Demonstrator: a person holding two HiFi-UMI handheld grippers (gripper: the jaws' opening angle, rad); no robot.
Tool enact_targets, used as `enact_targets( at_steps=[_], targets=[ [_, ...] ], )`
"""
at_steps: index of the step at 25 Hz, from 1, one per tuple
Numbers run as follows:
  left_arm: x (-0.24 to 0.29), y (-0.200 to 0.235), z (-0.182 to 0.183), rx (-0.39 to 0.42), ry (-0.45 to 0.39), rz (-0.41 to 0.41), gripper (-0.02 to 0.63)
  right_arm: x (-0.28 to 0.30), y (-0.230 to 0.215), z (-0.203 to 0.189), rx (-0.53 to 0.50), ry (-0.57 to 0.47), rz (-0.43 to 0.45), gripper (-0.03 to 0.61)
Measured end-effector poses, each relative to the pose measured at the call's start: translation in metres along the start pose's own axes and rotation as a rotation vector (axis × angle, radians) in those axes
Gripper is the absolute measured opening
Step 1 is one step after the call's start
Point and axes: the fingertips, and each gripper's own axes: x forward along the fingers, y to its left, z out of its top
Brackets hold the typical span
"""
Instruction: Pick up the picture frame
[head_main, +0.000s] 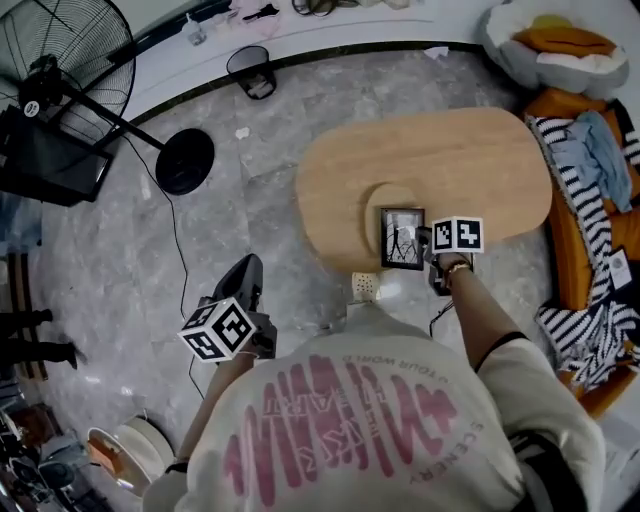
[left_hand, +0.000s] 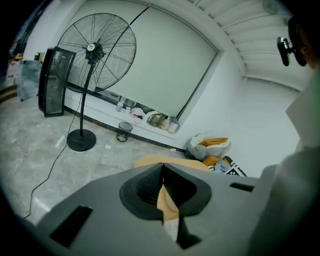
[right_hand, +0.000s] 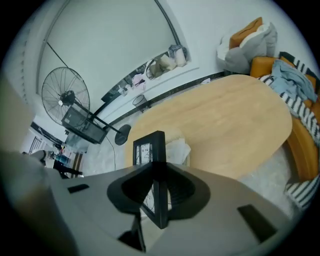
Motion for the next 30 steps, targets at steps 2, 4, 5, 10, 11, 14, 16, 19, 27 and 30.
enact_targets(
  at_steps=[2,4,5,10,11,14,16,19,27,30],
  targets=[
    [-0.006,-0.003,0.001,0.013,-0.012,-0.030,0.005,-0.011,0.009,-0.012,0.026,-0.032,-0.003,0.086],
    [-0.018,0.003,0.001,0.010,-0.023,-0.040,0.005,-0.021,0.024,-0.026,0.050,-0.059,0.002,0.087],
    [-0.026,0.007,0.000,0.003,-0.026,-0.040,0.005,-0.026,0.033,-0.034,0.065,-0.075,0.010,0.086],
    [-0.058,0.010,-0.003,-0.003,-0.036,-0.064,0.005,-0.056,0.078,-0.059,0.088,-0.164,0.056,0.087],
    [-0.062,0.009,-0.002,0.003,-0.040,-0.074,0.005,-0.062,0.088,-0.061,0.088,-0.186,0.066,0.087],
    [-0.073,0.006,0.000,0.021,-0.056,-0.104,0.005,-0.080,0.117,-0.061,0.088,-0.263,0.105,0.087],
    [-0.079,0.005,0.001,0.030,-0.066,-0.119,0.005,-0.094,0.135,-0.060,0.076,-0.316,0.127,0.087],
    [-0.088,0.006,0.008,0.035,-0.087,-0.134,0.005,-0.118,0.162,-0.055,0.056,-0.387,0.157,0.087],
    [-0.113,-0.027,0.038,0.092,-0.162,-0.236,0.005,-0.189,0.222,-0.043,-0.019,-0.567,0.214,0.087],
    [-0.120,-0.051,0.040,0.127,-0.175,-0.283,0.005,-0.215,0.238,-0.041,-0.067,-0.625,0.223,0.087]
  ],
)
